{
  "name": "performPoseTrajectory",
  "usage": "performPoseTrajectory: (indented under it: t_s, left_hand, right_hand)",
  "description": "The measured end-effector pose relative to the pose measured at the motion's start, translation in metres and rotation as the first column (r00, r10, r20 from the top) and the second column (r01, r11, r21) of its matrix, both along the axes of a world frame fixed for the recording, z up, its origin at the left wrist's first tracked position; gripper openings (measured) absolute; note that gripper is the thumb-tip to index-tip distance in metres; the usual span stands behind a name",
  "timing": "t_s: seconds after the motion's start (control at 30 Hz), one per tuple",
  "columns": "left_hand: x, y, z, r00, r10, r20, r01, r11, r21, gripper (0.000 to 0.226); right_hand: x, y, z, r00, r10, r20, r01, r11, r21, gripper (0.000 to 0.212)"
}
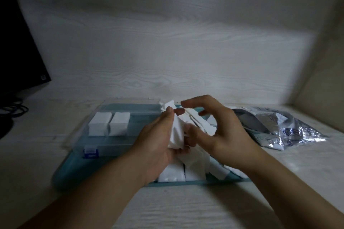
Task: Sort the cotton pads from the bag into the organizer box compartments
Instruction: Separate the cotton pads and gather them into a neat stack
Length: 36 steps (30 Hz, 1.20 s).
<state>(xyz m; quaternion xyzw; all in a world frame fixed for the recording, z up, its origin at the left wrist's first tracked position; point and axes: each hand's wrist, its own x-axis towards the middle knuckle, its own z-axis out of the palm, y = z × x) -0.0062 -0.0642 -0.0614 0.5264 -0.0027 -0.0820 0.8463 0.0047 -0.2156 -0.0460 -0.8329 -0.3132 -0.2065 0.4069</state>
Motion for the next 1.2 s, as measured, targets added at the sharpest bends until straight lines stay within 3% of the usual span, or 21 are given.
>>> performPoseTrajectory:
  t_s: [0.13, 0.4, 0.47, 0.57, 0.67, 0.73, 0.8, 0.93, 1.03, 1.1, 1.2]
  left_hand:
    - [-0.001, 0.0, 0.001, 1.0, 0.026, 0.001, -0.026, 0.999, -0.036, 0.041]
    - [0.003, 0.0, 0.0, 0.996, -0.038, 0.079, 0.046, 0.994, -0.099, 0.034]
    - [0.003, 0.001, -0.001, 0.996, -0.039, 0.082, 0.046, 0.996, -0.073, 0.029]
    - [0.003, 0.005, 0.0, 0.999, -0.029, 0.041, 0.031, 0.998, -0.047, 0.029]
    - [0.003, 0.008, 0.003, 1.0, -0.008, -0.015, 0.007, 0.997, -0.08, 0.03]
    - [0.002, 0.008, 0.004, 0.999, -0.013, -0.039, 0.009, 0.994, -0.106, 0.03]
    - [0.002, 0.008, 0.005, 0.998, -0.014, -0.053, 0.008, 0.995, -0.103, 0.03]
    - [0.003, 0.009, 0.005, 0.998, -0.005, -0.066, -0.001, 0.995, -0.096, 0.028]
    - [0.003, 0.009, 0.004, 0.998, 0.009, -0.058, -0.014, 0.996, -0.085, 0.027]
    - [0.003, 0.008, 0.005, 0.999, 0.021, -0.05, -0.025, 0.996, -0.081, 0.025]
    - [0.003, 0.008, 0.007, 0.999, 0.031, -0.033, -0.034, 0.996, -0.078, 0.025]
  right_hand:
    - [-0.006, 0.003, -0.002, 0.978, 0.085, -0.192, -0.115, 0.982, -0.149, 0.087]
    - [0.0, 0.002, -0.004, 0.984, 0.062, -0.169, -0.086, 0.987, -0.136, 0.097]
    - [0.006, -0.006, -0.001, 0.982, 0.046, -0.184, -0.064, 0.994, -0.091, 0.09]
    - [0.025, -0.027, -0.001, 0.987, -0.142, -0.07, 0.142, 0.99, -0.007, 0.048]
    - [0.044, -0.047, -0.008, 0.899, -0.433, -0.065, 0.392, 0.862, -0.321, 0.031]
    - [0.051, -0.052, -0.016, 0.859, -0.482, -0.172, 0.331, 0.779, -0.533, 0.028]
    - [0.053, -0.052, -0.02, 0.842, -0.465, -0.275, 0.242, 0.78, -0.578, 0.029]
    - [0.057, -0.051, -0.021, 0.83, -0.44, -0.344, 0.232, 0.833, -0.503, 0.042]
    - [0.06, -0.051, -0.023, 0.855, -0.43, -0.289, 0.301, 0.866, -0.399, 0.029]
    - [0.057, -0.05, -0.017, 0.886, -0.406, -0.225, 0.365, 0.909, -0.202, 0.015]
    - [0.045, -0.045, 0.002, 0.923, -0.264, -0.281, 0.329, 0.92, 0.215, 0.007]
